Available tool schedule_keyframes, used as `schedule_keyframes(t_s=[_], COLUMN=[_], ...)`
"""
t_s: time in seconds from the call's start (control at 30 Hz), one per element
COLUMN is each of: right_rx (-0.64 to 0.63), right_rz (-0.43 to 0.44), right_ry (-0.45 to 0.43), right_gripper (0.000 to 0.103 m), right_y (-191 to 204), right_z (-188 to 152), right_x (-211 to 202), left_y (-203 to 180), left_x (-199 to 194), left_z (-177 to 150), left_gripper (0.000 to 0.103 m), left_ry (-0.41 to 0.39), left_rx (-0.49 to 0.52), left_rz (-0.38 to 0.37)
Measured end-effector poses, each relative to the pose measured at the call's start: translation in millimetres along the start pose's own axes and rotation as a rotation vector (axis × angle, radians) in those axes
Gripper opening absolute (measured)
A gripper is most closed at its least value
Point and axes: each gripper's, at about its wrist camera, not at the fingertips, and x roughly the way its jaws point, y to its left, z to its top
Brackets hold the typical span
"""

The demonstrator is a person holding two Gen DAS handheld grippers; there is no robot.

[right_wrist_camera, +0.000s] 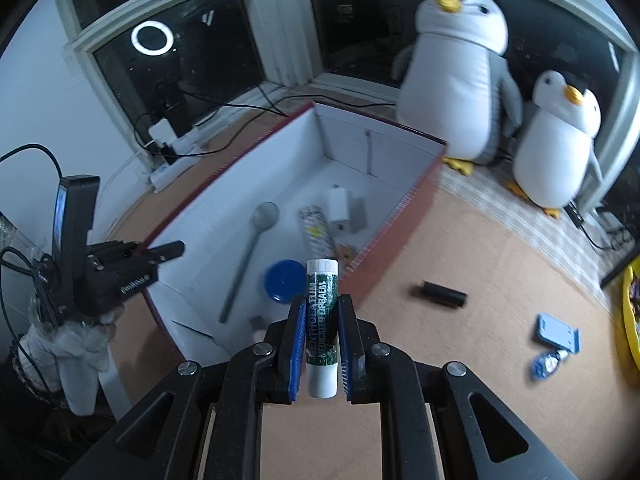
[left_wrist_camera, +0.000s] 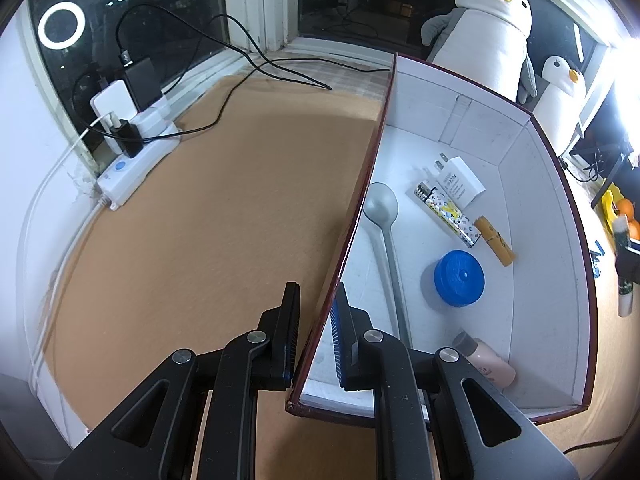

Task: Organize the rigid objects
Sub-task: 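Close the right tool on the green lip balm stick and lift it, then carry the lip balm stick into the red box and release it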

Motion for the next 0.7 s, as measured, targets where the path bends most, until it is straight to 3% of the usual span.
schedule_keyframes(t_s=[0.7], right_rx=[-0.05], right_rz=[0.108], right_ry=[0.108], right_gripper=[0.014], right_y=[57.7], right_z=[18.9], right_x=[66.1], left_y=[-1.1], left_x=[1.6], left_z=[1.2], left_gripper=[0.013], left_ry=[-0.001], left_rx=[-0.003], left_rz=[-0.002])
